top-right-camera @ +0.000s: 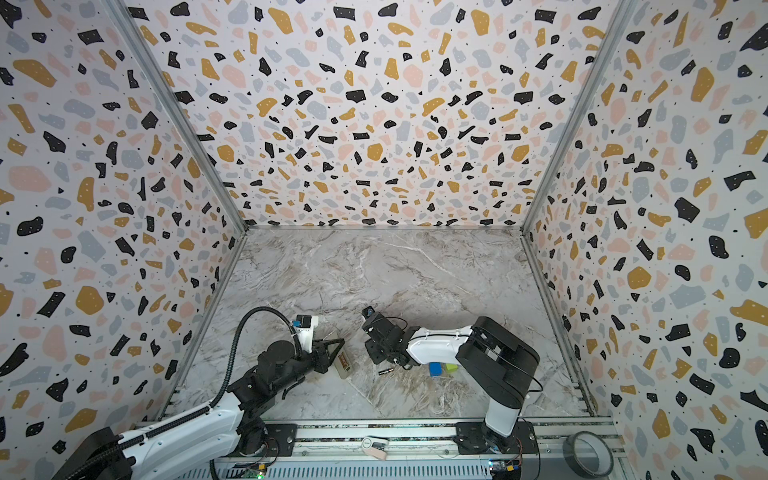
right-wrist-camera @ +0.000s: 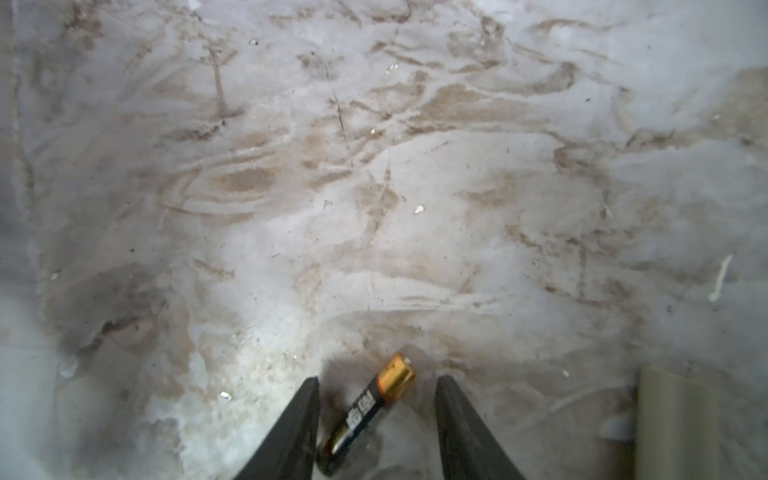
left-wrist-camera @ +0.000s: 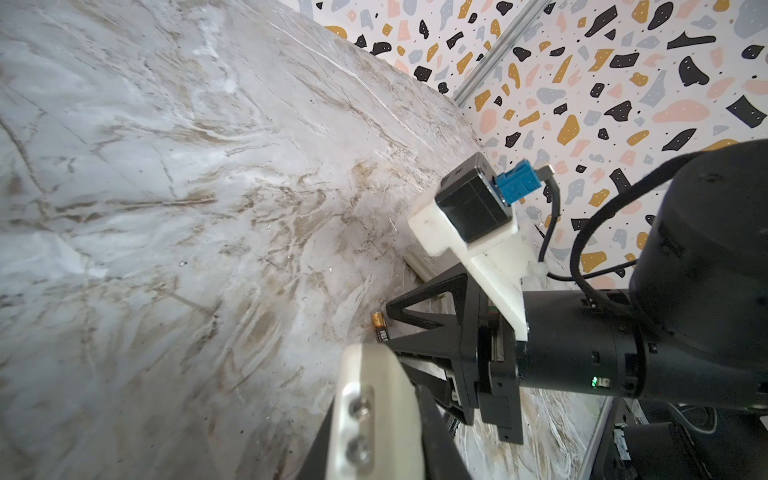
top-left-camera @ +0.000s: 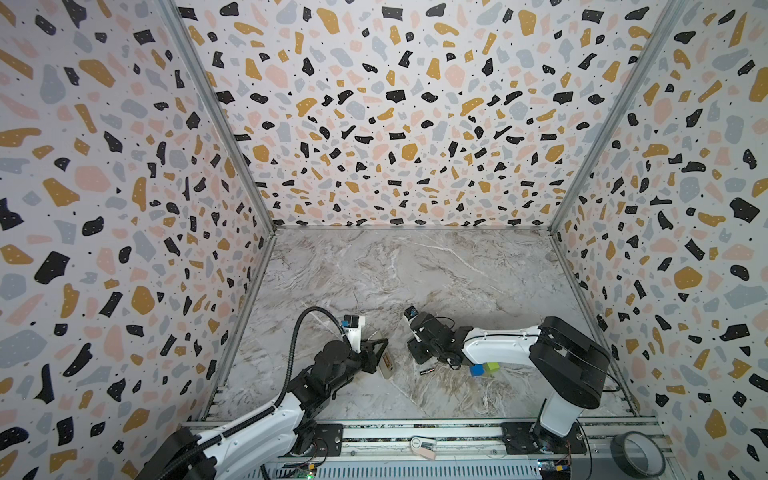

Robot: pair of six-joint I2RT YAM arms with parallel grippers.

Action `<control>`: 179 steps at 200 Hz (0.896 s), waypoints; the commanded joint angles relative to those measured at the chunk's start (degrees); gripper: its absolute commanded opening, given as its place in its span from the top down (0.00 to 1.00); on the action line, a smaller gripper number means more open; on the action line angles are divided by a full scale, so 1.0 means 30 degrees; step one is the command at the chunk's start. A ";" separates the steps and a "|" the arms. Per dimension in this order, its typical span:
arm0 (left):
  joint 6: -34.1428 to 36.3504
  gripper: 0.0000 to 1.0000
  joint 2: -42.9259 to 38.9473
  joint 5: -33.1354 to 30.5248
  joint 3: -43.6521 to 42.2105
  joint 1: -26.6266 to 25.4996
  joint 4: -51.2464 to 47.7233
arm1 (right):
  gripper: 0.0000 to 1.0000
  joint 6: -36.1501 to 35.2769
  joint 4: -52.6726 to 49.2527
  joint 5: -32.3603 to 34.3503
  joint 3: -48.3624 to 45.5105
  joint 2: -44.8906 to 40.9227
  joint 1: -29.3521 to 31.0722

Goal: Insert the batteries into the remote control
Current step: 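Move the right gripper over the black-and-gold AA battery on the table, then close the right gripper around the AA battery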

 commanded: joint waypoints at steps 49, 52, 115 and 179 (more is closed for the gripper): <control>-0.0035 1.00 -0.0060 -0.0142 -0.0110 0.0123 0.1266 | 0.72 0.0219 -0.0937 -0.0659 -0.0854 -0.0628 -0.0167; -0.0035 1.00 -0.0053 -0.0134 -0.0095 0.0124 0.1274 | 0.73 0.0212 -0.0985 -0.0651 -0.0860 -0.0670 -0.0201; -0.0006 1.00 0.0977 0.1498 0.0037 0.0124 0.2350 | 0.87 -0.1426 -0.1971 -0.1377 -0.1165 -0.1515 -0.0646; 0.0422 1.00 0.1616 0.2351 0.0184 0.0124 0.2351 | 0.90 -0.3271 -0.4554 -0.2911 0.0602 -0.0365 -0.1558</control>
